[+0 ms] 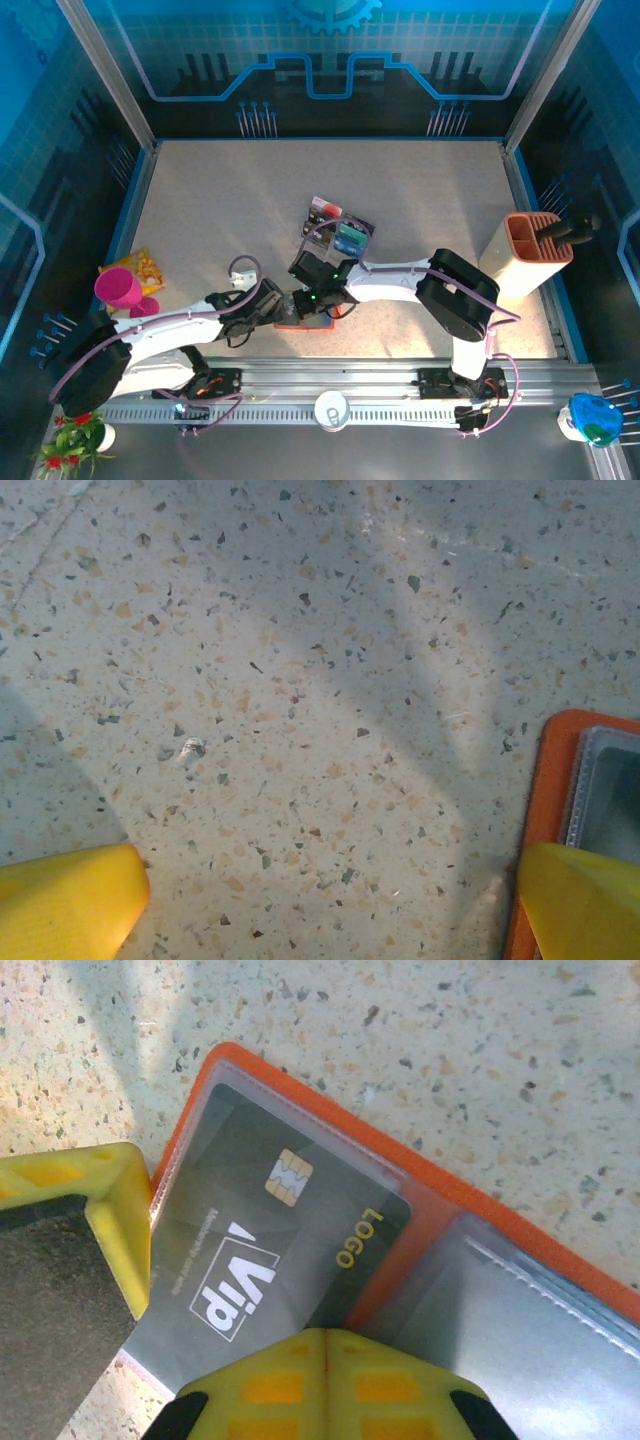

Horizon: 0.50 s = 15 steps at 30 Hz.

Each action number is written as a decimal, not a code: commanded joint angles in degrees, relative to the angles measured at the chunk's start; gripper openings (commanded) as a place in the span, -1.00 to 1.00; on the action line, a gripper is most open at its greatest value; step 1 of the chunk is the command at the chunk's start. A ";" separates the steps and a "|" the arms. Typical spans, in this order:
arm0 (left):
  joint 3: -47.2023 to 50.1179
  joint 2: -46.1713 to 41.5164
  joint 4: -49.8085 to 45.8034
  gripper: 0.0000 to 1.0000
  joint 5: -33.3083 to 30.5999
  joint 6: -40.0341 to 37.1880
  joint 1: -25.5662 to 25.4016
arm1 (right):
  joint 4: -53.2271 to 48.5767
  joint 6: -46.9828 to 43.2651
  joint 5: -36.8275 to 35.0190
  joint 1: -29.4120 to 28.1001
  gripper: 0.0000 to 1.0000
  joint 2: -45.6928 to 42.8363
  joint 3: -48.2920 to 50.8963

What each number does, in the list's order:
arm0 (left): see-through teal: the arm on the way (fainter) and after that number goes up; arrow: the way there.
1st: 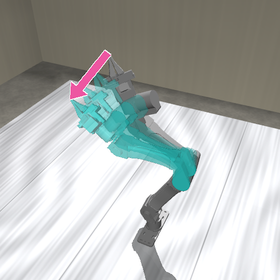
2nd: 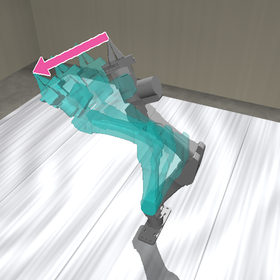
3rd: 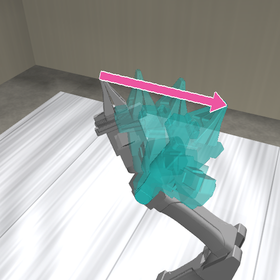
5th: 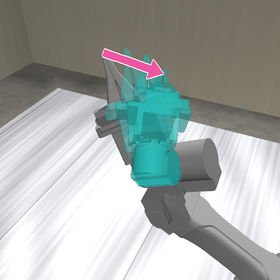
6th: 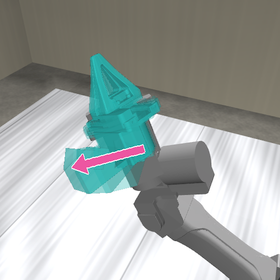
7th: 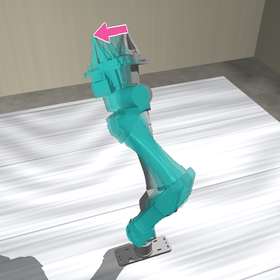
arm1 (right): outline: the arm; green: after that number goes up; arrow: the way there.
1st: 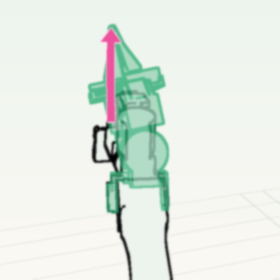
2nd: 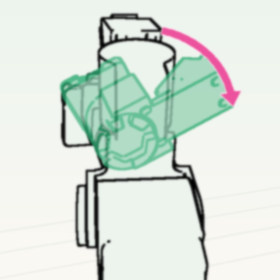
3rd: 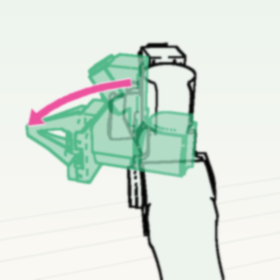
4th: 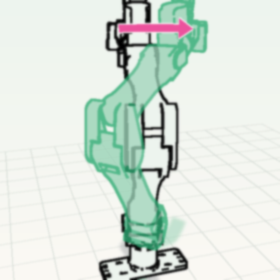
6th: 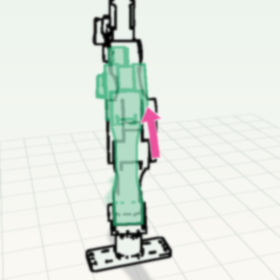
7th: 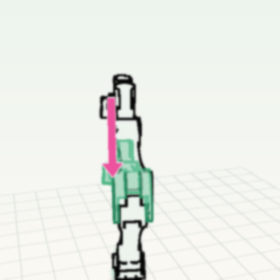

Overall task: Put the credit cards into the card holder
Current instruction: Insert the credit card into the card slot.

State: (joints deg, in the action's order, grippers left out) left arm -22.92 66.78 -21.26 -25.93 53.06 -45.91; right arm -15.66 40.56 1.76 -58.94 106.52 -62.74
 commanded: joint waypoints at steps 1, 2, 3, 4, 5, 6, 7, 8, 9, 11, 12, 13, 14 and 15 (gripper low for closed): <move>2.70 3.00 3.42 0.99 4.82 0.57 0.42 | -1.19 -0.92 0.79 -1.08 -1.00 2.39 -1.71; 2.70 3.00 3.57 0.99 4.91 0.52 0.46 | -1.25 -0.92 0.88 -1.05 -1.00 2.61 -1.97; 2.74 2.96 3.67 0.99 4.94 0.51 0.48 | -1.38 -0.92 1.05 -1.07 -1.00 3.01 -2.20; 2.69 2.91 3.68 0.99 4.98 0.40 0.46 | -1.41 -0.96 1.22 -1.07 -1.00 3.06 -2.38; 2.70 2.76 3.68 0.99 5.03 0.36 0.47 | -1.35 -0.92 1.31 -1.09 -1.00 3.09 -2.47; 2.62 2.61 3.64 0.98 5.04 0.30 0.47 | -1.45 -0.98 1.31 -1.09 -1.00 3.13 -2.47; 2.61 2.45 3.68 0.99 5.09 0.30 0.45 | -1.48 -1.01 1.40 -1.09 -1.00 2.94 -2.56; 2.59 2.18 3.68 0.99 5.26 0.24 0.41 | -1.58 -1.09 1.41 -1.05 -1.00 2.61 -2.57; 2.54 1.84 3.68 0.98 5.35 0.20 0.46 | -1.74 -1.09 1.37 -0.99 -1.00 2.18 -2.43; 2.38 0.89 3.68 0.99 5.70 0.02 0.43 | -1.74 -1.05 1.32 -0.66 -1.00 0.62 -1.85; 2.20 0.28 3.66 0.98 5.86 -0.14 0.43 | -1.57 -0.96 1.19 -0.41 -1.00 -0.66 -1.33; 2.04 -0.38 3.38 0.98 5.83 -0.23 0.47 | -1.48 -0.92 1.02 -0.14 -1.00 -1.79 -0.76; 1.79 -1.20 2.90 0.99 5.74 -0.32 0.46 | -1.39 -0.83 0.84 0.16 -0.98 -3.28 -0.02; 1.37 -1.99 2.20 0.98 5.60 -0.37 0.42 | -1.31 -0.68 0.53 0.56 -0.95 -4.81 0.88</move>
State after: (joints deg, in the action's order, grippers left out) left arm -22.90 64.97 -21.39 -25.26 52.99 -45.91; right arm -16.64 40.40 2.11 -58.83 106.10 -63.46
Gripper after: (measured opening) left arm 0.992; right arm 0.063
